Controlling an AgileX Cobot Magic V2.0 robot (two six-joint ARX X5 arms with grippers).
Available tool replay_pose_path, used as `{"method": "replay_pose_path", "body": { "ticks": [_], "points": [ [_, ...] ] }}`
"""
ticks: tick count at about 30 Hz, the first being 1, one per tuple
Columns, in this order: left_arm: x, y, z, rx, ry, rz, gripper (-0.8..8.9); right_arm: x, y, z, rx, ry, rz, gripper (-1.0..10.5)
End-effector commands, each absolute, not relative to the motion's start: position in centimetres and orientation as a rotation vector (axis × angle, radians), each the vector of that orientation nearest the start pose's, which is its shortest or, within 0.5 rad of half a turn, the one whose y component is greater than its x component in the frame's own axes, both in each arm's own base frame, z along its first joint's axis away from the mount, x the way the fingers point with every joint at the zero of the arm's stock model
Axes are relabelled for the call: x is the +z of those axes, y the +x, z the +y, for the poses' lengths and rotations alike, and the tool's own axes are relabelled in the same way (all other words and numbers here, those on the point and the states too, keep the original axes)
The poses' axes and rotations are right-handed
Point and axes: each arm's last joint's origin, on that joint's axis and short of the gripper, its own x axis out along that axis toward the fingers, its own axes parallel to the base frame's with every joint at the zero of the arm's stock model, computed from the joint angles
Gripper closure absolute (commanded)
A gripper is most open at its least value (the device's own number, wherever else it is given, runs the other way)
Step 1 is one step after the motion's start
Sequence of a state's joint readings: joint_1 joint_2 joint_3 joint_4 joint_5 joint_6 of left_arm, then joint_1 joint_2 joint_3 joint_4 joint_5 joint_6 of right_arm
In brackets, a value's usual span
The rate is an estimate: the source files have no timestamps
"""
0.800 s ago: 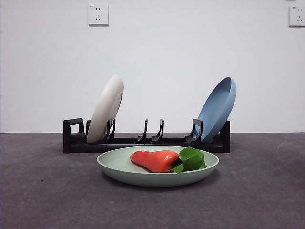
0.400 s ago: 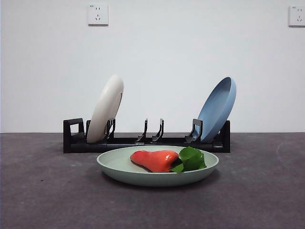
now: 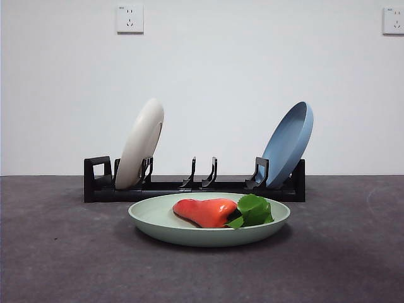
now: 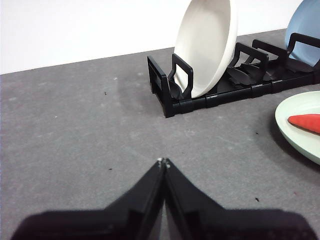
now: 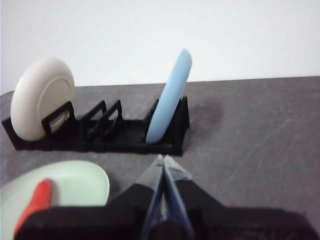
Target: Take the green plate from the plate rack,put the plate on the table,take the carrot from the table,put the carrot in the plate
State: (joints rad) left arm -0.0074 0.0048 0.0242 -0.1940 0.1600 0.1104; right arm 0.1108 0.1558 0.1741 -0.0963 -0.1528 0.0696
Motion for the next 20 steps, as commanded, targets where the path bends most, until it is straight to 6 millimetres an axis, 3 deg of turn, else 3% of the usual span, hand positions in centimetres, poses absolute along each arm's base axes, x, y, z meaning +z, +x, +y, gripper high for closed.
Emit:
{"method": "replay_pose_path", "body": {
  "ticks": [1, 7, 20],
  "points": [
    [14.9, 9.5, -0.5, -0.173, 0.088, 0.178, 8.14, 18.5, 9.8, 1.5, 0.251, 0.082, 0.097, 9.4],
    [14.9, 9.5, -0.5, -0.173, 0.088, 0.178, 8.14, 16.7, 9.7, 1.5, 0.251, 0.082, 0.117, 9.4],
    [14.9, 9.5, -0.5, -0.173, 0.088, 0.178, 8.14, 15.0, 9.5, 1.5, 0.25, 0.08, 0.164, 9.4]
  ]
}}
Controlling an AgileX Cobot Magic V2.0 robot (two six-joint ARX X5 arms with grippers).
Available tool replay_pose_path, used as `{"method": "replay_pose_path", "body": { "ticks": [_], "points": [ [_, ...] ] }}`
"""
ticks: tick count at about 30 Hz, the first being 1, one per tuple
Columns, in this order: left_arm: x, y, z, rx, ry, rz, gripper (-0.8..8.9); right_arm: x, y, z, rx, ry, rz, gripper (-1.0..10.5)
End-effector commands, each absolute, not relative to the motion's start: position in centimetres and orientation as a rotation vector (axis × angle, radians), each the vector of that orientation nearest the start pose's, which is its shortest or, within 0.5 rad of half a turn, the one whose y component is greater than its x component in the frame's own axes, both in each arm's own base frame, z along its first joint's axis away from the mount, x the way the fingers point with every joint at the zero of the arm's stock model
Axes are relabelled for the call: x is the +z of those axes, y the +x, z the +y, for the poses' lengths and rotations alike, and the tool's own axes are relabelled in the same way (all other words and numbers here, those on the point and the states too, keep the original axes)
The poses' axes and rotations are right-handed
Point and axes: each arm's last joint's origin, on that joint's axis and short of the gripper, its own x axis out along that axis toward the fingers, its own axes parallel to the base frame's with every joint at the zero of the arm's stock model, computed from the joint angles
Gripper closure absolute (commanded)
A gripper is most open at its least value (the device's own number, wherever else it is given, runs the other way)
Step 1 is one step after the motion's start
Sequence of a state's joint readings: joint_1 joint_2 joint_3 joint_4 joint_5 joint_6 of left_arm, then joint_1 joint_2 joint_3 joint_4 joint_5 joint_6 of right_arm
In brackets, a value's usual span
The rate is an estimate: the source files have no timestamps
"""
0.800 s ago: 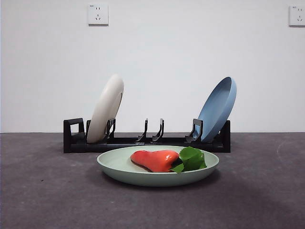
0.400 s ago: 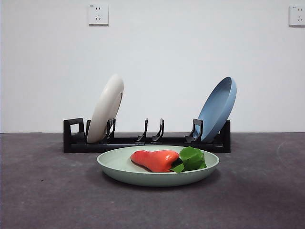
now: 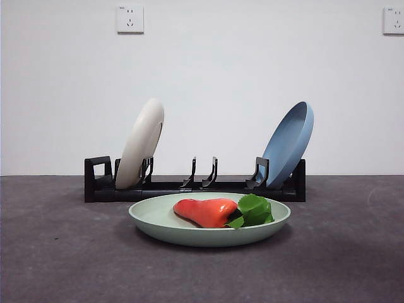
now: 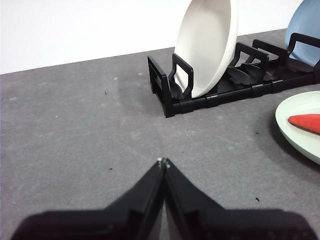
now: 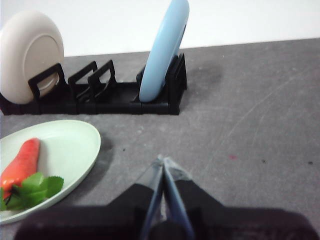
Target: Take the green plate from the plate rack,put the plate on the table,take the carrot from the table,put the carrot in the plate
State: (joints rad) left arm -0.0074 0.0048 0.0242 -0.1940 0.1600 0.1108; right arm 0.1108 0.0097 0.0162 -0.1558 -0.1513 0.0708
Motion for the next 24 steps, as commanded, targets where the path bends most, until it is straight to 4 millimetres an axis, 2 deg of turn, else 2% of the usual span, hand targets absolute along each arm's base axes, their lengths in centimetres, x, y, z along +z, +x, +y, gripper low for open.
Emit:
{"method": "replay_pose_path", "body": {
  "ticks": [1, 24],
  "points": [
    [14.87, 9.5, -0.5, -0.173, 0.088, 0.178, 8.14, 14.95, 9.48, 1.48, 0.252, 0.086, 0.172, 9.4],
    [14.87, 9.5, -0.5, -0.173, 0.088, 0.179, 8.15, 14.86, 9.52, 1.5, 0.253, 0.091, 0.185, 9.4]
  ]
}}
